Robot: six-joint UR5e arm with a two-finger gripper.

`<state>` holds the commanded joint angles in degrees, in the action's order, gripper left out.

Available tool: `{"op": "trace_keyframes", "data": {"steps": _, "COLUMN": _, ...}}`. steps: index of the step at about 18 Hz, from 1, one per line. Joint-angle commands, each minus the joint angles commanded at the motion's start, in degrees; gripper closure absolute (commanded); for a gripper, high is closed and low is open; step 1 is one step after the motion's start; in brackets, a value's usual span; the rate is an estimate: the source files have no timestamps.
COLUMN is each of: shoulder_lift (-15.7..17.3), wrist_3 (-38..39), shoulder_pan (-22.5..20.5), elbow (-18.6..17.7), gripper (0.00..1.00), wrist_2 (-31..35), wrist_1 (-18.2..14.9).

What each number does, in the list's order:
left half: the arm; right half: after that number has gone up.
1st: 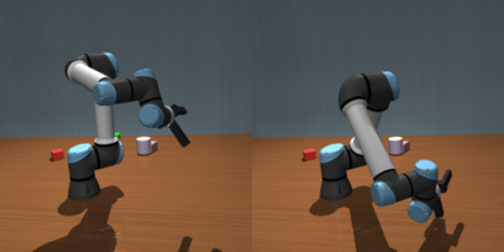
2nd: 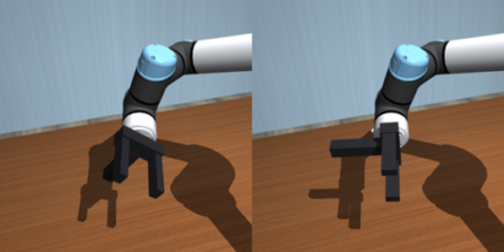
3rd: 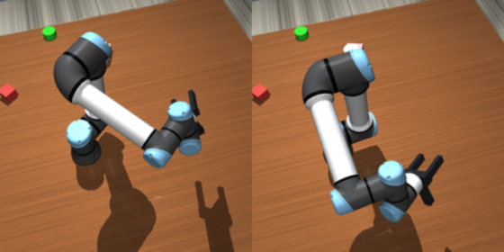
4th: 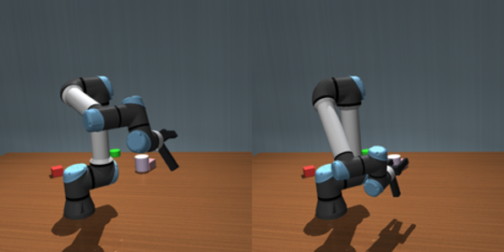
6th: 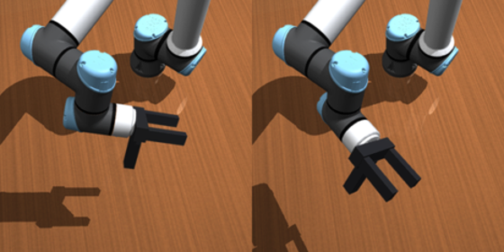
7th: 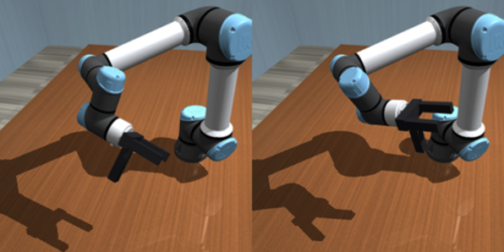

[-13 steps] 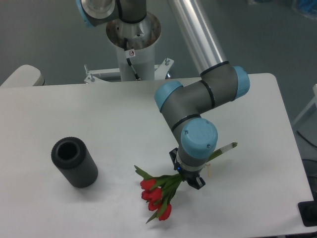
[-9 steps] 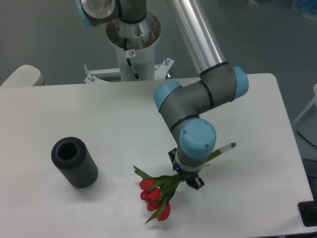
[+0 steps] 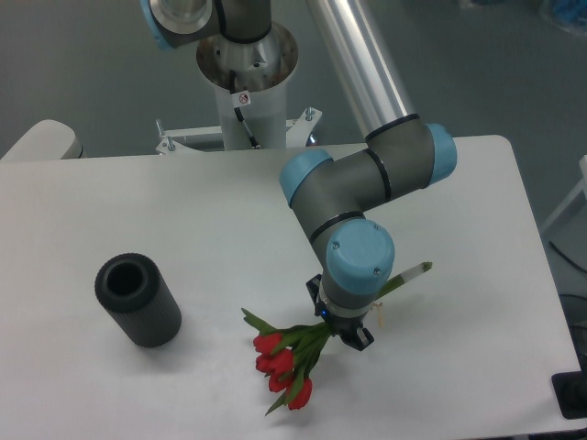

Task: Insert the flowers into the vase
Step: 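Carry the tulips over to the black vase, stems toward its opening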

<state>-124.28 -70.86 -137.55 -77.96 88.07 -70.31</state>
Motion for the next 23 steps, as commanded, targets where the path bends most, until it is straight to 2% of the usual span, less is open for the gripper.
{"op": "trace_keyframes", "data": {"steps": 11, "shoulder_lift": 2.6, "wrist_3": 10.9, "shoulder_pan": 2.9, "elbow": -1.8, "gripper": 0.87, "wrist_2": -10.9, "wrist_1": 0.7}}
{"op": "trace_keyframes", "data": {"steps": 14, "shoulder_lift": 3.3, "wrist_3": 13.4, "shoulder_pan": 4.0, "elbow": -1.8, "gripper": 0.87, "wrist_2": -13.6, "wrist_1": 2.1}}
{"op": "trace_keyframes", "data": {"steps": 19, "shoulder_lift": 4.3, "wrist_3": 18.2, "shoulder_pan": 4.0, "elbow": -1.7, "gripper": 0.87, "wrist_2": -26.9, "wrist_1": 7.5}}
{"op": "trace_keyframes", "data": {"steps": 23, "shoulder_lift": 5.4, "wrist_3": 18.5, "shoulder_pan": 3.6, "elbow": -1.7, "gripper": 0.87, "wrist_2": -36.2, "wrist_1": 8.2}}
